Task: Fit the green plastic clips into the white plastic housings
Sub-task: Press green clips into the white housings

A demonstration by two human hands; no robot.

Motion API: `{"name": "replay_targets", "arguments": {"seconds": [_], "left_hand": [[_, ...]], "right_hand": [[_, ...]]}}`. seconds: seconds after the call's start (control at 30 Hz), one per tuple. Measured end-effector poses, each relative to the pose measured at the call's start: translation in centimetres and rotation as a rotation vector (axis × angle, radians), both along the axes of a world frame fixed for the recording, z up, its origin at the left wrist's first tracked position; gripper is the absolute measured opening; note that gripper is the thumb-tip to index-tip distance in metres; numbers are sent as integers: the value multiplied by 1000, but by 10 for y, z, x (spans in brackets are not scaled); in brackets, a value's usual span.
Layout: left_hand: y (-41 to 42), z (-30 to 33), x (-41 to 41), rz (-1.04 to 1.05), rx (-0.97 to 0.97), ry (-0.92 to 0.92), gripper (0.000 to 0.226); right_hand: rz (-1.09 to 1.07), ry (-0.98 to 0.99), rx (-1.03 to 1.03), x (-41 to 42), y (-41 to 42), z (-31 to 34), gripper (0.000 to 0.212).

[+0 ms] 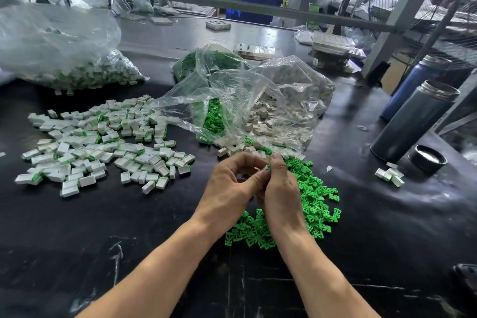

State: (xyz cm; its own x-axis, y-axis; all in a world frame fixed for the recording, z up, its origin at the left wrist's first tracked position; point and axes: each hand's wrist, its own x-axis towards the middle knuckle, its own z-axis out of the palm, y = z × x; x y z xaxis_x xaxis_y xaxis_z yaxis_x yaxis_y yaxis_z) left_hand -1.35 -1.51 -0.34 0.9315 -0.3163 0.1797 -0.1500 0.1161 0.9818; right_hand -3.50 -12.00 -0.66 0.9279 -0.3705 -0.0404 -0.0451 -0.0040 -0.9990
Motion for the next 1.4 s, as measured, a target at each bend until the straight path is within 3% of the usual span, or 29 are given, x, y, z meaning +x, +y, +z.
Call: {"name": "replay_targets", "arguments": {"seconds": [0.17, 0.4, 0.8, 1.4], "left_hand": [[-3, -4, 0, 25, 55, -15, 6], [-3, -2, -1, 32, 53, -7, 5], [-2, 2, -2, 29, 28, 2, 3], [0, 0, 0, 32, 10, 25, 4]], "right_hand": [[-124, 10, -98, 3, -1, -5, 63], [-140, 2, -125, 5, 0, -4, 59], [-97, 5, -19, 7, 4, -6, 63], [-105, -38, -20, 5, 5, -3, 57]]}}
